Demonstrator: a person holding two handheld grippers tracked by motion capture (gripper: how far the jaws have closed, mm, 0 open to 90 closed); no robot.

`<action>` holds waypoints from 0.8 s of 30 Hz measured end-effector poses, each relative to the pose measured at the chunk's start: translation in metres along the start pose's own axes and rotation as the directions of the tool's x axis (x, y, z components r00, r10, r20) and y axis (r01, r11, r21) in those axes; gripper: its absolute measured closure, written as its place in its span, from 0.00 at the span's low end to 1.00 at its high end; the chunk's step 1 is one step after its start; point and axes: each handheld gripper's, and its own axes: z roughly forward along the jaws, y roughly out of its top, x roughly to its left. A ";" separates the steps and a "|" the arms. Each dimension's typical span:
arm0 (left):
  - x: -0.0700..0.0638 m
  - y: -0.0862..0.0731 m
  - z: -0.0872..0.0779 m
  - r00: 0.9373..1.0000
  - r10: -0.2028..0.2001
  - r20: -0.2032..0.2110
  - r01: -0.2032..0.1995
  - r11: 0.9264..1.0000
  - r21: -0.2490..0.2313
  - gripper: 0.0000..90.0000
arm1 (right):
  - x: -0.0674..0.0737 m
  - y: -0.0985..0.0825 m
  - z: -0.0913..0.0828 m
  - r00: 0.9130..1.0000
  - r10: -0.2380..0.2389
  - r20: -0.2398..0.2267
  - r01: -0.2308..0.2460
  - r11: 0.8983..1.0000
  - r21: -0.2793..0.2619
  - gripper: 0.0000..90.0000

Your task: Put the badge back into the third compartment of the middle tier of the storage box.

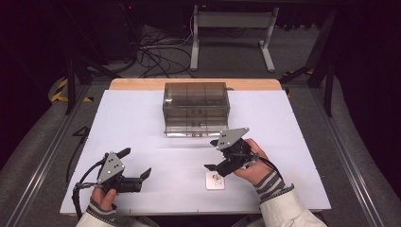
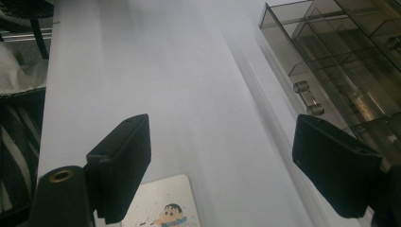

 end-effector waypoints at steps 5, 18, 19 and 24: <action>0.000 0.000 0.001 1.000 0.001 0.000 -0.001 1.000 0.002 0.04 | 0.001 -0.006 0.002 1.000 0.002 0.005 -0.002 1.000 0.007 0.24; -0.001 0.000 0.000 1.000 0.007 0.005 -0.007 1.000 0.003 0.04 | 0.005 -0.015 0.006 1.000 0.022 -0.012 -0.021 1.000 0.017 0.24; -0.001 0.000 0.000 1.000 0.009 0.004 -0.009 1.000 0.002 0.04 | 0.005 -0.016 0.006 1.000 0.024 -0.013 -0.024 1.000 0.018 0.24; -0.001 0.000 0.001 1.000 0.008 0.005 -0.008 1.000 0.001 0.04 | 0.006 -0.017 0.007 0.999 0.032 -0.026 -0.032 0.999 0.011 0.24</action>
